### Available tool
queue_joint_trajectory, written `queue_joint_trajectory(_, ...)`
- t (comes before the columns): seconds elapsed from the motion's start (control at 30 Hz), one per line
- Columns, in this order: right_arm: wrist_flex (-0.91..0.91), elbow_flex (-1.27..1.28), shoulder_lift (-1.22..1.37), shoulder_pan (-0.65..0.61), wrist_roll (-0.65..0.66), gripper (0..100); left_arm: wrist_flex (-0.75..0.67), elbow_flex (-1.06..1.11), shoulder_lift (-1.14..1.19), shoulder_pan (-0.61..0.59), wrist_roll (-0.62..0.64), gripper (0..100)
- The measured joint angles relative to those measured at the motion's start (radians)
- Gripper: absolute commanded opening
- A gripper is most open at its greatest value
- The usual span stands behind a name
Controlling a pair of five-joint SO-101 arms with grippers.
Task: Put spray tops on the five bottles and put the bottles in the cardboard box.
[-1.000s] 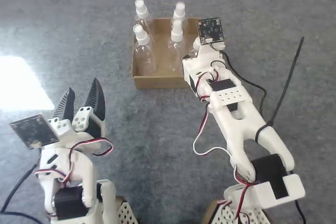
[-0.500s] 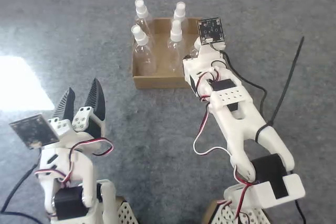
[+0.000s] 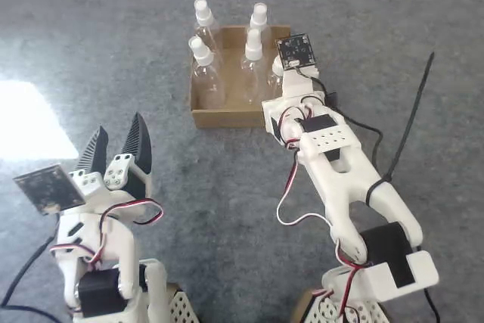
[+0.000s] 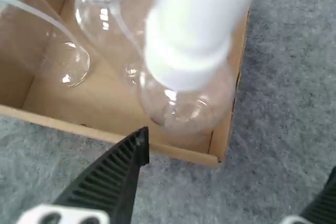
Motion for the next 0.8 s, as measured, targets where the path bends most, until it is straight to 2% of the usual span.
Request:
queue_joint_trajectory(0.4, 0.011, 0.0, -0.002, -0.021, 0.0, 45.5, 0.0, 0.0, 0.0, 0.0, 0.0, 20)
queue_joint_trajectory(0.8, 0.245, -0.043, -0.143, -0.023, -0.002, 45.3, 0.0, 0.0, 0.0, 0.0, 0.0, 20)
